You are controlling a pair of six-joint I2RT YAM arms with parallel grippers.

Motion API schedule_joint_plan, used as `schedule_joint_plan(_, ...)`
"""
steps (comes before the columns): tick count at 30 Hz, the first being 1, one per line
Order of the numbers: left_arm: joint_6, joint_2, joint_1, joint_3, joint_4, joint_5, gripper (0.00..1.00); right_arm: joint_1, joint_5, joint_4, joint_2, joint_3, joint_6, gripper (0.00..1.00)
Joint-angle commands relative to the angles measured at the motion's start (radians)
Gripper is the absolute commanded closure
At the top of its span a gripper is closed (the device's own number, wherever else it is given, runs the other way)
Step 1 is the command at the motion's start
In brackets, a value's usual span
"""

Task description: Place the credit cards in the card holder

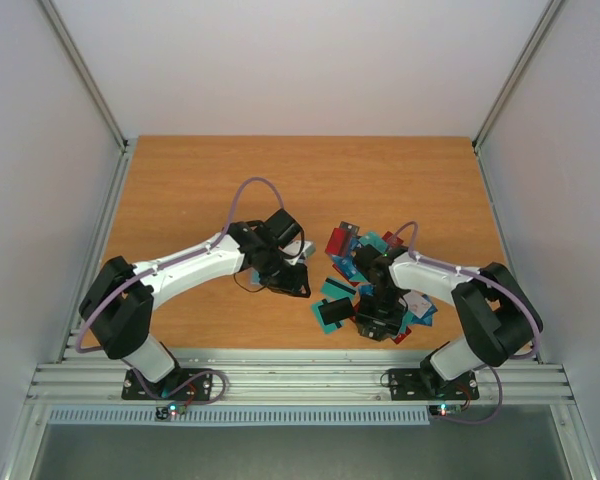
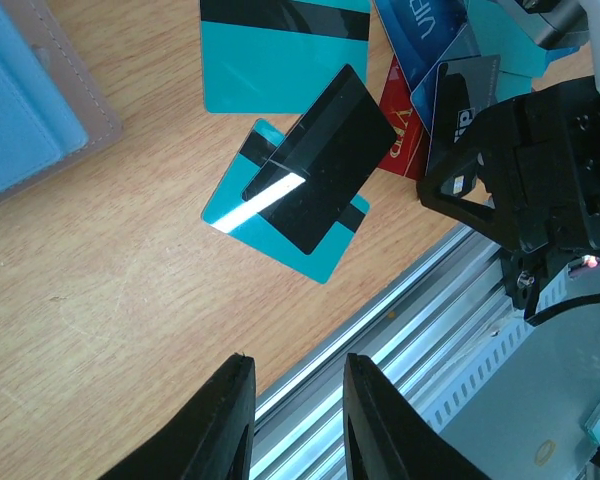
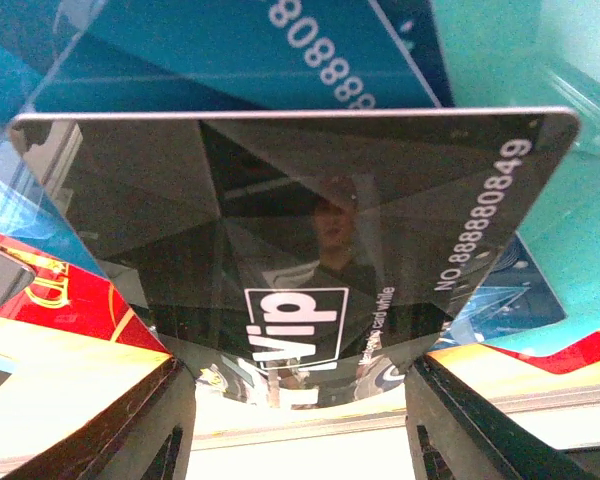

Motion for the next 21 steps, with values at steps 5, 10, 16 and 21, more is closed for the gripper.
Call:
schedule_joint_plan(5,0.018,-0.021,0.003,0.038,-0.016,-0.009,0.73,0.021,0.074,0.004,-0.025,0.025,-0.026,0.51)
schedule_joint_plan(10,0.002,-0.073,0.033,0.041,-0.019,-0.018,0.73,0.020,0.059,-0.051,-0.082,0.085,-0.053,0.51)
schedule_joint_plan(16,-0.031,-0.154,0.100,0.047,-0.027,0.004,0.72,0.021,0.000,-0.070,-0.157,0.152,-0.101,0.51)
schedule_joint_plan(21,-0.062,-0.222,0.181,0.053,-0.025,0.062,0.72,0.021,-0.088,-0.046,-0.203,0.226,-0.167,0.51)
